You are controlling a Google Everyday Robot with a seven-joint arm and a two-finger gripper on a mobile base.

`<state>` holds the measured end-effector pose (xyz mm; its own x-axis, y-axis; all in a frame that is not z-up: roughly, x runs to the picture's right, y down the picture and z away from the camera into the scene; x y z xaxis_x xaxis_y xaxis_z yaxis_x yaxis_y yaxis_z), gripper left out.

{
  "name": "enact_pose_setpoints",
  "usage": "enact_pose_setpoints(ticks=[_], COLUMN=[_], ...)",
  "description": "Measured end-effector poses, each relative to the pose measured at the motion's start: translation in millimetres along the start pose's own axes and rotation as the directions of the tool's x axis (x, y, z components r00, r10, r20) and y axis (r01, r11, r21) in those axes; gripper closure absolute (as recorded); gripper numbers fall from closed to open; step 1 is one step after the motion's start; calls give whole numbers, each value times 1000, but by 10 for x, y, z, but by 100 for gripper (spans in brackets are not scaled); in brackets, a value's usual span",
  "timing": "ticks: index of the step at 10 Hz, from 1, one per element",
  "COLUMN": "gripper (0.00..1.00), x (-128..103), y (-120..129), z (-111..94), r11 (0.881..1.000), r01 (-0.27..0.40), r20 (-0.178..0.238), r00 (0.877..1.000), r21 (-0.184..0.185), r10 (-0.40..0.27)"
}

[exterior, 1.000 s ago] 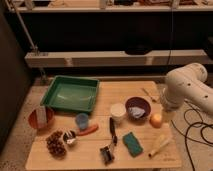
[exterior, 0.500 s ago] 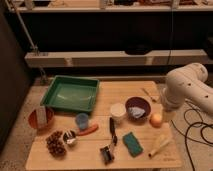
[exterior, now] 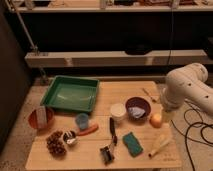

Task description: Place sponge in purple bowl

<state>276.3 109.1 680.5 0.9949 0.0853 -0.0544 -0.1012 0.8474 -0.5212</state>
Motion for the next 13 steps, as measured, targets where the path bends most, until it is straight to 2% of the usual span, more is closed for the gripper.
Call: enact_pose_setpoints(ticks=[2,4,6,8,10,13], gripper=[35,35,35,35,35,35], x=[-146,-513,-685,-898,-881,-884], y=[148,456,773,1132,1278,1272], z=[-4,-45,-75,6,187,181], r11=[999,993,986,979,975,975], r01=[-43,-121,-168,-202,-219,-220], r20=[24,48,46,40,35,36], r00=[999,992,985,978,975,975], r21=[7,7,2,-12,-30,-29], r10=[43,120,168,203,220,221])
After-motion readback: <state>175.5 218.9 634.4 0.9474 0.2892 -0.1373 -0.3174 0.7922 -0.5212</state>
